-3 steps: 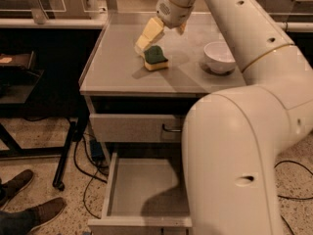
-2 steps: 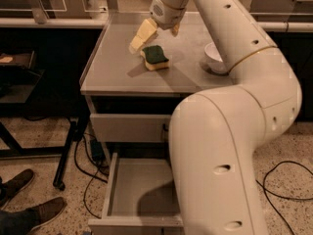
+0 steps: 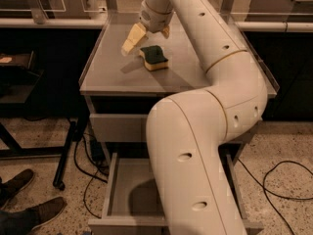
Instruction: Place sponge into middle drawer
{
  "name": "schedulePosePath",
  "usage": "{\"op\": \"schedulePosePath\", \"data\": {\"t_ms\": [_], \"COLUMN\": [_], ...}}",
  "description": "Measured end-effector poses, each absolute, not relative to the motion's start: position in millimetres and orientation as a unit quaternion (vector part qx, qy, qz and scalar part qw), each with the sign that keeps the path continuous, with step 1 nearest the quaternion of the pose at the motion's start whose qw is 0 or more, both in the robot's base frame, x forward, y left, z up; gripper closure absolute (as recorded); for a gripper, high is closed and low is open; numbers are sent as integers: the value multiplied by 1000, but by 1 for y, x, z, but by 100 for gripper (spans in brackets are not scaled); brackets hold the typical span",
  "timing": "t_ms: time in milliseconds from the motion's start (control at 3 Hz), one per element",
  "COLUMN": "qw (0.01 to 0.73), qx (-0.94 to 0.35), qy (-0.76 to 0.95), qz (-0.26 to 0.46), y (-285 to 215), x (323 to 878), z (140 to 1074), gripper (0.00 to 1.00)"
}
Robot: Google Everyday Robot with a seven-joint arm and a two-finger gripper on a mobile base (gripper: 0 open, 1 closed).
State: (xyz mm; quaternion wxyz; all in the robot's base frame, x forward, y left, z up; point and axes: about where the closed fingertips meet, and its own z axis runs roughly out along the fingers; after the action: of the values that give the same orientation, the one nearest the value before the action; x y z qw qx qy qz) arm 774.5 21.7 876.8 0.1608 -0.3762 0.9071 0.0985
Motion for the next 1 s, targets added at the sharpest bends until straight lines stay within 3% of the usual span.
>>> {"op": "schedulePosePath", "data": {"t_ms": [1000], "qw": [153], "qx": [-315], "qy": [934], "qz": [76], "y": [-41], "x": [798], "z": [836], "gripper": [0]}}
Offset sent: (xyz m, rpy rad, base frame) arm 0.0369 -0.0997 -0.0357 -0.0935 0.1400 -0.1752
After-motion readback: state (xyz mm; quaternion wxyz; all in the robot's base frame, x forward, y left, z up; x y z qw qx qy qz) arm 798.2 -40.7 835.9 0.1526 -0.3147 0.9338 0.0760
